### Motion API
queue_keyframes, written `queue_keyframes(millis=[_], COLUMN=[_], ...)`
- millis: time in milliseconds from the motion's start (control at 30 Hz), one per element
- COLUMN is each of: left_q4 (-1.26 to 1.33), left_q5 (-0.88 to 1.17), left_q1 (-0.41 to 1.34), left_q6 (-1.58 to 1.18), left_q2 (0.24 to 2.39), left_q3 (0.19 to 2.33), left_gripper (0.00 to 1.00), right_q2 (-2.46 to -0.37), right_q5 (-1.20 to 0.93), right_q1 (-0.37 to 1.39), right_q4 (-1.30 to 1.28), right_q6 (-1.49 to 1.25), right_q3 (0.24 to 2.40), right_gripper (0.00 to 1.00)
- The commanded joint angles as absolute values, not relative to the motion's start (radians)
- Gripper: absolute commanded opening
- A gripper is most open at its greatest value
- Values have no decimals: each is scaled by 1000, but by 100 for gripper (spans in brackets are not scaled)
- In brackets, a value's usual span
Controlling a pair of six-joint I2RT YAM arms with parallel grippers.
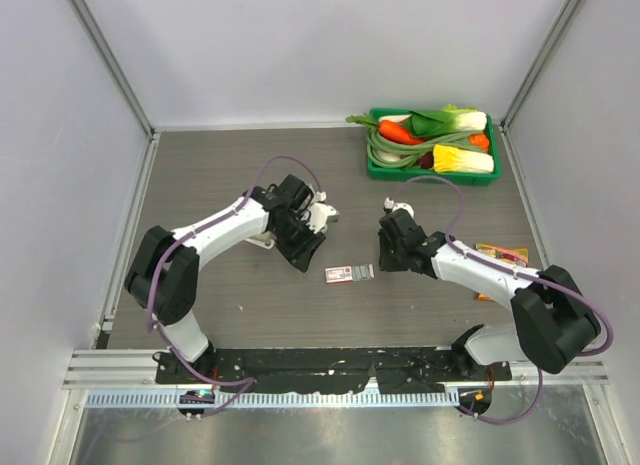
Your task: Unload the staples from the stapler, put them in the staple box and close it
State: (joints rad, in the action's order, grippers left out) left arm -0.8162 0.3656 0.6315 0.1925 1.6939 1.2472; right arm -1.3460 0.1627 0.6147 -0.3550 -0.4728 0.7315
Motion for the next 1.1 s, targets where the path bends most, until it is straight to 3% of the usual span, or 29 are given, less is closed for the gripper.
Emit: queue_keyframes(millis=[0, 1067], left_q4=[-730, -644], left_q5=[318, 275], left_q1=[652, 742], left_q6=[225, 167], left_q2=[1736, 1887], left_q3=[1224, 1276], left_gripper=[44, 39], right_q2=[-1333, -1313], right_q5=[37, -159], right_q1=[603, 491], right_q4=[-255, -49], right_q6=[-520, -574], right_q3=[695, 534], right_gripper=[26, 24])
